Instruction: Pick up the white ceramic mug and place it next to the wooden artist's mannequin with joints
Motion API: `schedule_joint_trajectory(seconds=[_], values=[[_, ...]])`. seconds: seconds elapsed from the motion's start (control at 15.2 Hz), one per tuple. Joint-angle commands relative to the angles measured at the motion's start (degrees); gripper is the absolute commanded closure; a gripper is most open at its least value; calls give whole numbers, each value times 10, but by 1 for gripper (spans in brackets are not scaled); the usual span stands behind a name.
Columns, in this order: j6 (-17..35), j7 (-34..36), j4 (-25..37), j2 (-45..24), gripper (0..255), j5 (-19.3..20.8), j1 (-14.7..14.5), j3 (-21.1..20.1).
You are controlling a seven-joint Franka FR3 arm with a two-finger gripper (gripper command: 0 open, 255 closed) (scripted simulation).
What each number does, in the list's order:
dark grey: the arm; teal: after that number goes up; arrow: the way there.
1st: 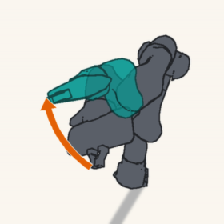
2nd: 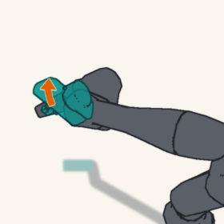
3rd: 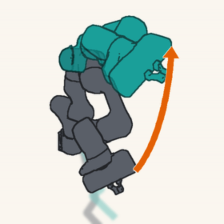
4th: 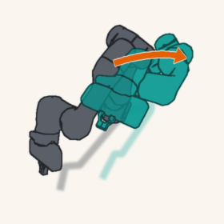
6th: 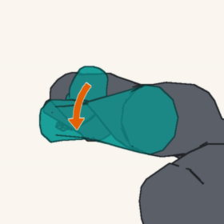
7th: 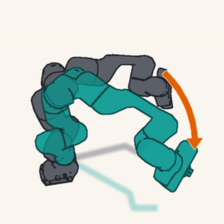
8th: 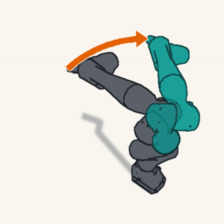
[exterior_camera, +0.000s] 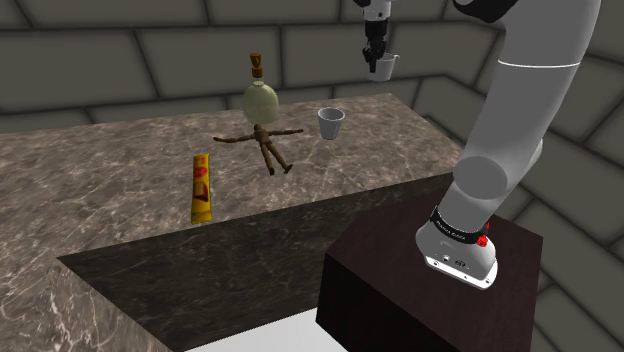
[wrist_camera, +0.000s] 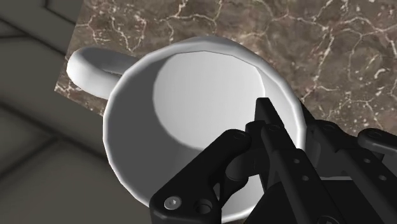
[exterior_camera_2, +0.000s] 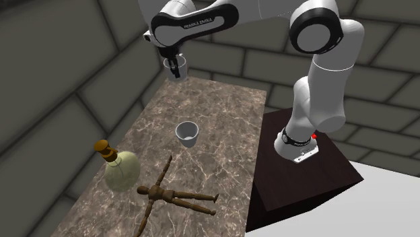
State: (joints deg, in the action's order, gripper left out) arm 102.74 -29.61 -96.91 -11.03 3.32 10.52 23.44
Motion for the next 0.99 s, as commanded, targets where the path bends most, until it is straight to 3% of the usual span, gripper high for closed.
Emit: schedule_joint_trajectory(seconds=[0.0,0.46,0.92], values=[[2,22,-33,30,255,12,-15,-6],[12,124,-154,137,255,44,-65,-46],[7,223,-239,218,255,50,-106,-100]])
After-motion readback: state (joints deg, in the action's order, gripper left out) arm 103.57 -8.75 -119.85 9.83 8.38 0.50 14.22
